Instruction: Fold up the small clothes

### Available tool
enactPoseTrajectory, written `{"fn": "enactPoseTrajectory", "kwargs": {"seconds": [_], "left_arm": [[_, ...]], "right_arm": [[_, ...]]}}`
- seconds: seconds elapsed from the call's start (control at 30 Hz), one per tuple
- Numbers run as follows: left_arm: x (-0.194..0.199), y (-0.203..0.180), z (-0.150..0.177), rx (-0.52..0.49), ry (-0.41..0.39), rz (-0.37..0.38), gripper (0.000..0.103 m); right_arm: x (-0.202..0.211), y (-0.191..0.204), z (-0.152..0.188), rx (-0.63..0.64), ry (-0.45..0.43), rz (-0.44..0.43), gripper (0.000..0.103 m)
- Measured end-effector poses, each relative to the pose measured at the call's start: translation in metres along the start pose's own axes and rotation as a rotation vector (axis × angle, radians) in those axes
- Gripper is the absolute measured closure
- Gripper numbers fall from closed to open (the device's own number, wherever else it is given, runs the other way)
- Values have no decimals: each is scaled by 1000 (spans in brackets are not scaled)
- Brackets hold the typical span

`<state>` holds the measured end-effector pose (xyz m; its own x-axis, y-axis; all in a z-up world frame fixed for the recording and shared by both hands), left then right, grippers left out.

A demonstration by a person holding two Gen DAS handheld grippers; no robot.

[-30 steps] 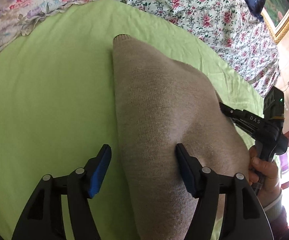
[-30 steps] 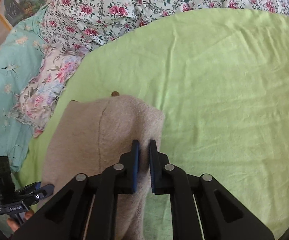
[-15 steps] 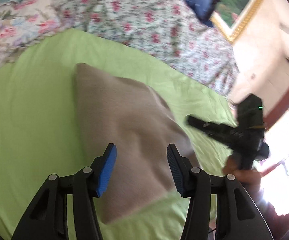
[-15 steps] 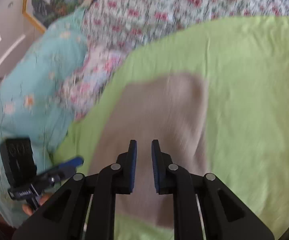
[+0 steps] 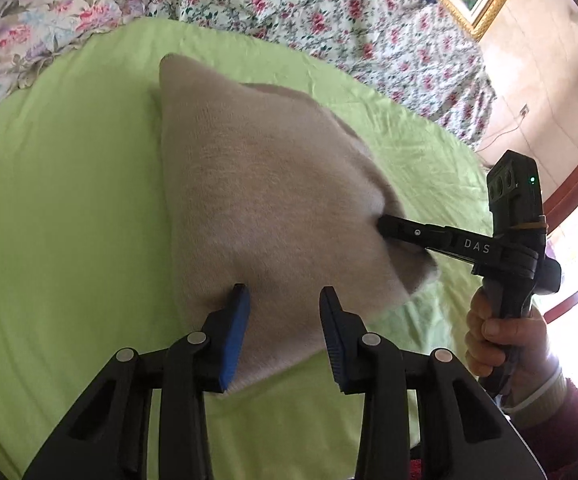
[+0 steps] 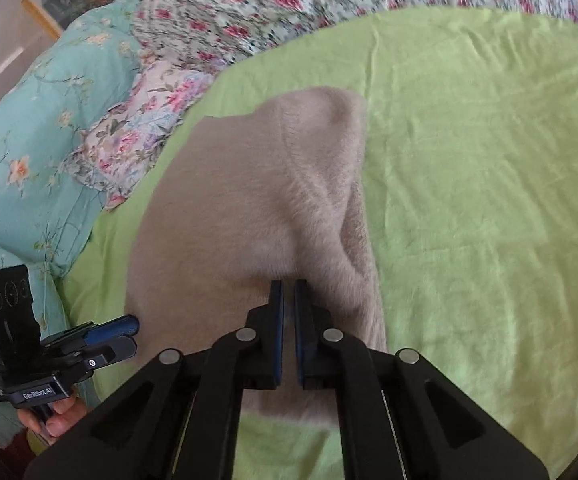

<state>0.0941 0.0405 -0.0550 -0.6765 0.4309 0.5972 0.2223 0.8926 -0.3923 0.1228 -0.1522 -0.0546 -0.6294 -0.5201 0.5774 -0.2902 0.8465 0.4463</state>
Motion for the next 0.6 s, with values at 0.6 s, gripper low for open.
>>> {"fn": "enactPoseTrajectory", "kwargs": {"seconds": [0.6], "left_arm": [[-10,10,28,55,50,-57,70]], "right_arm": [[10,-6,34,65,26,83,98]]}}
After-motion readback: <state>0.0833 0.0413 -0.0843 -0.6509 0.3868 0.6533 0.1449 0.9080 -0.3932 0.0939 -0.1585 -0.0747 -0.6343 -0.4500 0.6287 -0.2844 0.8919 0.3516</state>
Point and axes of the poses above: each gripper's, at about its wrist camera, not at the fingertips, and x roughly against the way its jaws point, y to its left, z to its underside, the point moved 1 cm from there along -x, roughly the way its jaws point, and after that the axes turned 10 degrees about -y, right-handed, at the moved point
